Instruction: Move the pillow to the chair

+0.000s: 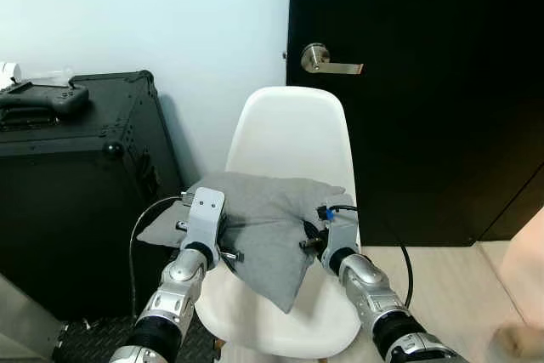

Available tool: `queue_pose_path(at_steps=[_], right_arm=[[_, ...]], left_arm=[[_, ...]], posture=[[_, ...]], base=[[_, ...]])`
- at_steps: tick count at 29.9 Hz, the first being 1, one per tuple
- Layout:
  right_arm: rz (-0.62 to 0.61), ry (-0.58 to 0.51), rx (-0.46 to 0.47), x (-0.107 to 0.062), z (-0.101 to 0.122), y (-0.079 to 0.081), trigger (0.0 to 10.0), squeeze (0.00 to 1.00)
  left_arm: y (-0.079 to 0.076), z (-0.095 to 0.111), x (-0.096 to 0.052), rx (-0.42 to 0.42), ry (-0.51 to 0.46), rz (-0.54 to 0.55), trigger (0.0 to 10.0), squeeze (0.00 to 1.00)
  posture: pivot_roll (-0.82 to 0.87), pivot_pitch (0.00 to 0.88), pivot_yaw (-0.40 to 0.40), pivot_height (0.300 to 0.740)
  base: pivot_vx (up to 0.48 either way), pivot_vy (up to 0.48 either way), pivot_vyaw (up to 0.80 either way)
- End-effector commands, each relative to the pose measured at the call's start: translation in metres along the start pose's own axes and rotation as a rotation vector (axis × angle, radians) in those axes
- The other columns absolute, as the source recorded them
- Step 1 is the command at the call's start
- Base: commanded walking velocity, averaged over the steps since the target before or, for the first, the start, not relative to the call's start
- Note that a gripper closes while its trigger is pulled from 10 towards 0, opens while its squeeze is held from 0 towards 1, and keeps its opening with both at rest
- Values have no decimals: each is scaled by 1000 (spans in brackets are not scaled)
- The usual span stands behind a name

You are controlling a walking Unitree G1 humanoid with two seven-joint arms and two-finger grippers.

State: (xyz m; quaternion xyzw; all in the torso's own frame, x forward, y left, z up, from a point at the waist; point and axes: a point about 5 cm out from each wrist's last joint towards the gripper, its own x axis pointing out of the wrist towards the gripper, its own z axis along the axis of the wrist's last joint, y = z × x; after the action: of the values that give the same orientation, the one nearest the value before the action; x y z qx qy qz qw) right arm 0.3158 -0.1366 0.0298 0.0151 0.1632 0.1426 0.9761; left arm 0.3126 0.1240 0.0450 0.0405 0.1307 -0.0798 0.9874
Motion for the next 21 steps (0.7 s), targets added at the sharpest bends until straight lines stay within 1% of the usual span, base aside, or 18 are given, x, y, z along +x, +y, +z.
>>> queue_pose_path(at_steps=[1, 4, 6, 7, 13, 16, 17, 18, 20, 21], right_arm=[[-39, 12, -10, -2, -3, -8, 10000, 0], [-32, -2, -14, -1, -1, -5, 10000, 0], [-36, -22, 2, 0, 3, -4, 10000, 0], [-43, 0, 17, 1, 1, -4, 10000, 0], [-51, 15, 15, 2, 1, -4, 10000, 0], [-51, 15, 15, 2, 1, -4, 10000, 0], [-38, 9, -4, 4, 3, -1, 10000, 0], [-38, 9, -4, 4, 3, -1, 10000, 0], [-6, 8, -27, 6, 7, 4, 10000, 0], [-3, 6, -48, 6, 8, 4, 10000, 0]], left_arm=[[22, 2, -3, 9, -20, 85, 10000, 0], [24, 0, -4, -3, -15, 97, 10000, 0], [26, -4, -5, 0, -4, 112, 10000, 0], [27, -5, -6, -7, 0, 128, 10000, 0], [30, -4, -5, -22, -7, 166, 10000, 0], [30, -4, -5, -22, -7, 166, 10000, 0], [32, -3, -5, -22, -11, 185, 10000, 0], [32, -3, -5, -22, -11, 185, 10000, 0], [36, -4, -8, -5, -17, 195, 10000, 0], [36, -5, -9, -2, -22, 182, 10000, 0]], posture=[[-57, 0, 45, 656], [-65, 0, 54, 656], [-61, 0, 45, 656], [-64, 0, 42, 656], [-47, 1, 26, 641], [-47, 1, 26, 641], [-49, 0, 19, 641], [-49, 0, 19, 641], [-53, 2, 11, 636], [-53, 2, 11, 631]], base=[[0, 0, 0], [0, 0, 0], [0, 0, 0], [0, 0, 0], [0, 0, 0], [0, 0, 0], [0, 0, 0], [0, 0, 0], [0, 0, 0], [0, 0, 0]])
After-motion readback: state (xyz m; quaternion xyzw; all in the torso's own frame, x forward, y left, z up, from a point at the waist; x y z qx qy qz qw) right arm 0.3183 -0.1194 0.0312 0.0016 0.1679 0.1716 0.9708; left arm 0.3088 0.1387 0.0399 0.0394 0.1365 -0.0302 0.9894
